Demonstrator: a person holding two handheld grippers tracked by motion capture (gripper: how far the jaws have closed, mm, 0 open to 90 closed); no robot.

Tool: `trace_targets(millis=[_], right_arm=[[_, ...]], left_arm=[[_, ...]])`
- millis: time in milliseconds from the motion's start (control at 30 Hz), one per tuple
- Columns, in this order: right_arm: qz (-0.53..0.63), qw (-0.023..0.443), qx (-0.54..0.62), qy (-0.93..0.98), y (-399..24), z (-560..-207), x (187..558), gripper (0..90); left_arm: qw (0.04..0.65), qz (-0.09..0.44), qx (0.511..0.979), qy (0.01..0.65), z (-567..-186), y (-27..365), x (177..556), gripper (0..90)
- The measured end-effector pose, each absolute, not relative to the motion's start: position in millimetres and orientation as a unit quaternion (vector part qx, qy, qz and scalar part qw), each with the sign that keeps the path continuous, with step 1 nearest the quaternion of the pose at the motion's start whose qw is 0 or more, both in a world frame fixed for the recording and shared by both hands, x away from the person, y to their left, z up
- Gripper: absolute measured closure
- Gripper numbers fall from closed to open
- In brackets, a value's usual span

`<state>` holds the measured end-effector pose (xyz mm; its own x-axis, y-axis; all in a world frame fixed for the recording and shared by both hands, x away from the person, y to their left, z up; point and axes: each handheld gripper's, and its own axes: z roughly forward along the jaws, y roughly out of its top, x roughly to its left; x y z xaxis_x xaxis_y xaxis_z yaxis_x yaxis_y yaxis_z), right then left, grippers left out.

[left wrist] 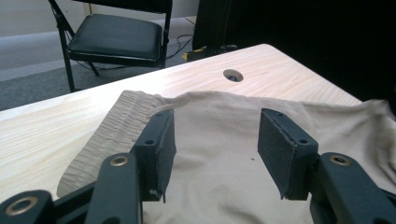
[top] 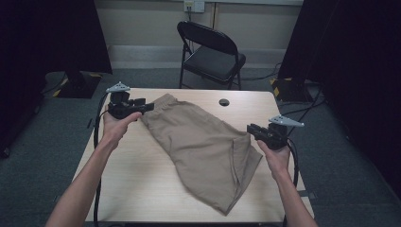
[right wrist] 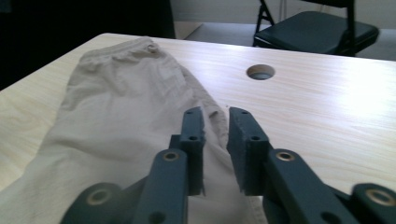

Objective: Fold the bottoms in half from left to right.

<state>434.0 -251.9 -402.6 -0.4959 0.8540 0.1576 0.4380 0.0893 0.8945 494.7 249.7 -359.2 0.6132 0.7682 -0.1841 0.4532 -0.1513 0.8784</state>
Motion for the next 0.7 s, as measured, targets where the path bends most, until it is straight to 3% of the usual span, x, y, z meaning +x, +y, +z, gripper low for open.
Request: trace_targets(millis=[300,433,700], right_arm=[[0.480,0.177,0.449,0.732,-245,-421,429,70.9],[0.444,0.151,0.446,0.762,-234,-446,435,67.3],[0.423,0.152,0.455,0.769,-222,-463,453,66.1]], left_arm=[[0.494,0.145,0.749,0.418,-387,243,486,46.6],[0.486,0.123,0.752,0.428,-413,235,485,51.5],[0.457,0.081,0.770,0.439,-474,197,486,55.3]])
